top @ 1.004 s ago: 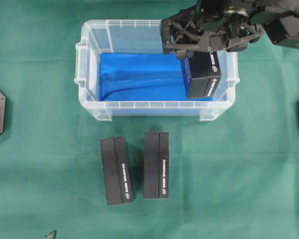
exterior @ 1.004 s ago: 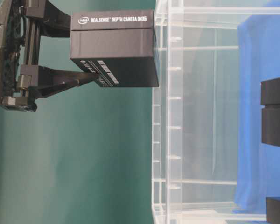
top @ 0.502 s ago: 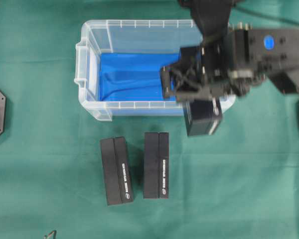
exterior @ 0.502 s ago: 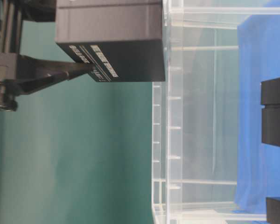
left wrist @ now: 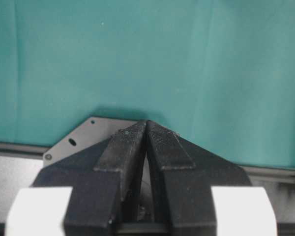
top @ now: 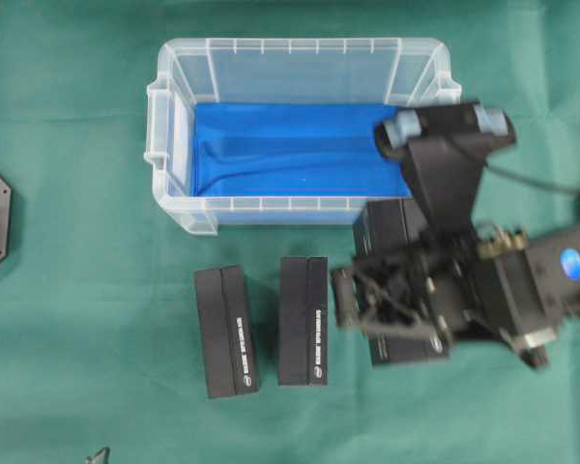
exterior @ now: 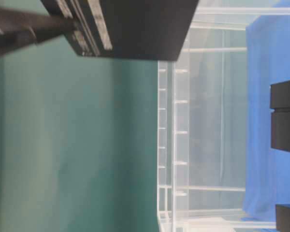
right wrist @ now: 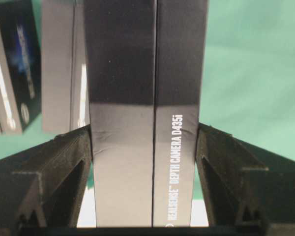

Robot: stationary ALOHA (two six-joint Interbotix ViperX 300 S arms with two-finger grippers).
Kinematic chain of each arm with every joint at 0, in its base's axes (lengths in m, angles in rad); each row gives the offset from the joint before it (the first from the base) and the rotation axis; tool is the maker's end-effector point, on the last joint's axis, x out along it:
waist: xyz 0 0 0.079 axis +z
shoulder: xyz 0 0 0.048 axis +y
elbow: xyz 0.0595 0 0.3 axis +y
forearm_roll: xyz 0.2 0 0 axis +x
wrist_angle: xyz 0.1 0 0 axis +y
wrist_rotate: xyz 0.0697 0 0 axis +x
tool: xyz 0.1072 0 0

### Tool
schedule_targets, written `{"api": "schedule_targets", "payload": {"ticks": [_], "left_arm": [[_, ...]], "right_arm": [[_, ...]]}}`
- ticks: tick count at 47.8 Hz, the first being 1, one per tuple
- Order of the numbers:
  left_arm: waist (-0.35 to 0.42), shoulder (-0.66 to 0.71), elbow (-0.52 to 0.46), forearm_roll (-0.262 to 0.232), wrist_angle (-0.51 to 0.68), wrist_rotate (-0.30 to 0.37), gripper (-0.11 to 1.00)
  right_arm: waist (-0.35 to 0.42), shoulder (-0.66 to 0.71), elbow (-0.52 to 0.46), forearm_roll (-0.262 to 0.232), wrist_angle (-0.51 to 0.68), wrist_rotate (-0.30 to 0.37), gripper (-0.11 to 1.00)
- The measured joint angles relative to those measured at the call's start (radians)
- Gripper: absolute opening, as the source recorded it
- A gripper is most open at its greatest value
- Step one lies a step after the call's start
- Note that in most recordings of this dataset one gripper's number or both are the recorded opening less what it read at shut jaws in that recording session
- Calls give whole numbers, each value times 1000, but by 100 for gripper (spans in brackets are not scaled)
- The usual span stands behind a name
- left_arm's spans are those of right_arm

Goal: Take the box out of the case with the right arm.
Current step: 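Carry the box forward and lower it onto the table right of the others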

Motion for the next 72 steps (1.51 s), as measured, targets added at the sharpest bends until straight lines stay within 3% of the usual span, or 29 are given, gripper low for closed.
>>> {"api": "schedule_targets", "payload": {"ticks": [9, 38, 54, 72], "left_arm": [[0, 2, 0, 2, 0, 0, 0], [-2, 0, 0, 2, 0, 0, 0], [0, 0, 0, 0, 0, -2, 0], [0, 0, 0, 2, 0, -2, 0]], "right_arm": [[52, 3, -20, 2, 6, 49, 66], [54, 29, -41, 2, 57, 54, 66], [54, 32, 109, 23, -21, 92, 66], [52, 34, 330, 35, -276, 176, 66]]}}
